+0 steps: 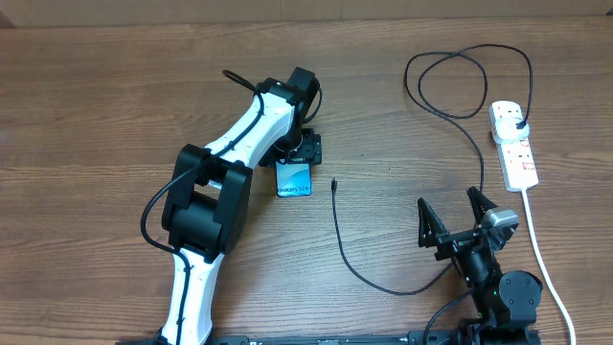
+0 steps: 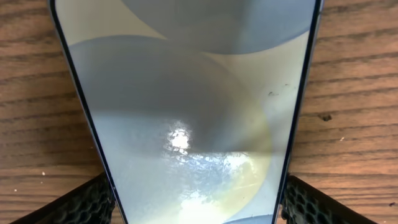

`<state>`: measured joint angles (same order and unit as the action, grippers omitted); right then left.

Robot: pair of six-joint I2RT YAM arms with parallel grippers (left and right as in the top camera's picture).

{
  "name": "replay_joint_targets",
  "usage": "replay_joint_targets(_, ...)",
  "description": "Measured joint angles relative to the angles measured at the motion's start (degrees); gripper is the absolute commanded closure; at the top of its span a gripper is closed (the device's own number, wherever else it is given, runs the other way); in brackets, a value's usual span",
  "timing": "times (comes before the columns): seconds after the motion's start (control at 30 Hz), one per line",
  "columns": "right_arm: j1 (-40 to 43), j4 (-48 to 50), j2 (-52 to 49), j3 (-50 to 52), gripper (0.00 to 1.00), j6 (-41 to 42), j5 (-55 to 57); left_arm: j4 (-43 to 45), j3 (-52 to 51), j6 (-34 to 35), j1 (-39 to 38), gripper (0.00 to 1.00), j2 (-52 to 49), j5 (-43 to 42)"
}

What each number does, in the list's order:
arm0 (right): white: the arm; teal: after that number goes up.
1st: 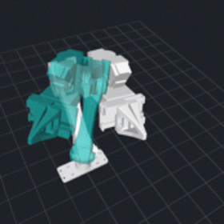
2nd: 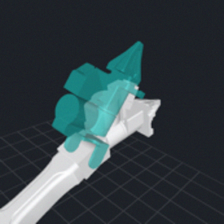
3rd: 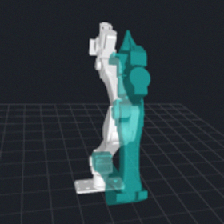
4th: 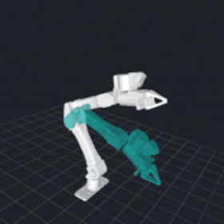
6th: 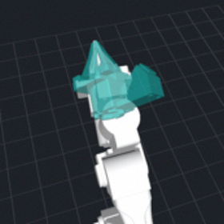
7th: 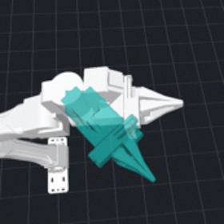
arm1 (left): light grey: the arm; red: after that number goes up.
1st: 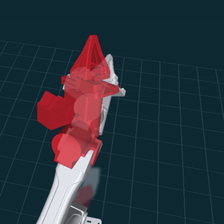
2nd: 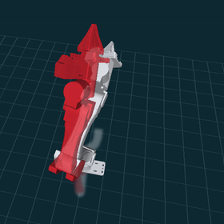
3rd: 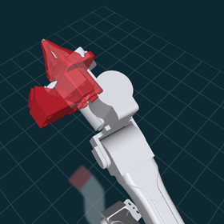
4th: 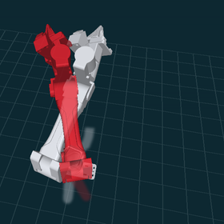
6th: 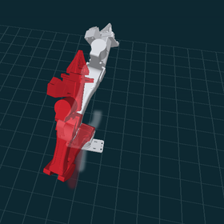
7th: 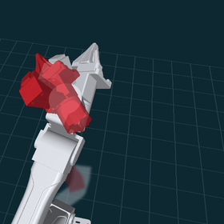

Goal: Plug charger to phone and switch on socket
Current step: 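Close the left gripper on the phone's top end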

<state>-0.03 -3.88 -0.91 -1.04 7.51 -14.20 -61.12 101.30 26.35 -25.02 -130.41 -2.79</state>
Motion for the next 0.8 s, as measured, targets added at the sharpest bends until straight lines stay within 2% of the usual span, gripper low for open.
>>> replay_joint_targets(0.13, 0.0, 0.0, 0.0, 0.0, 0.00, 0.0, 0.0, -3.6, 1.2, 0.0, 0.0, 0.14, -0.3, -0.5)
replay_joint_targets(0.37, 0.0, 0.0, 0.0, 0.0, 0.00, 0.0, 0.0, -12.5, 9.2, -0.5, 0.2, 0.14, -0.7, -4.7)
replay_joint_targets(0.43, 0.0, 0.0, 0.0, 0.0, 0.00, 0.0, 0.0, -14.4, 10.4, -1.0, 0.4, 0.11, -0.7, -6.1)
replay_joint_targets(0.47, 0.0, 0.0, 0.0, 0.0, 0.00, 0.0, 0.0, -14.7, 10.8, -1.1, 0.4, 0.00, -0.7, -6.3)
replay_joint_targets(0.8, 0.0, 0.0, 0.0, 0.0, 0.00, 0.0, 0.0, -9.6, 9.4, -0.6, 0.8, 0.00, -0.7, -2.4)
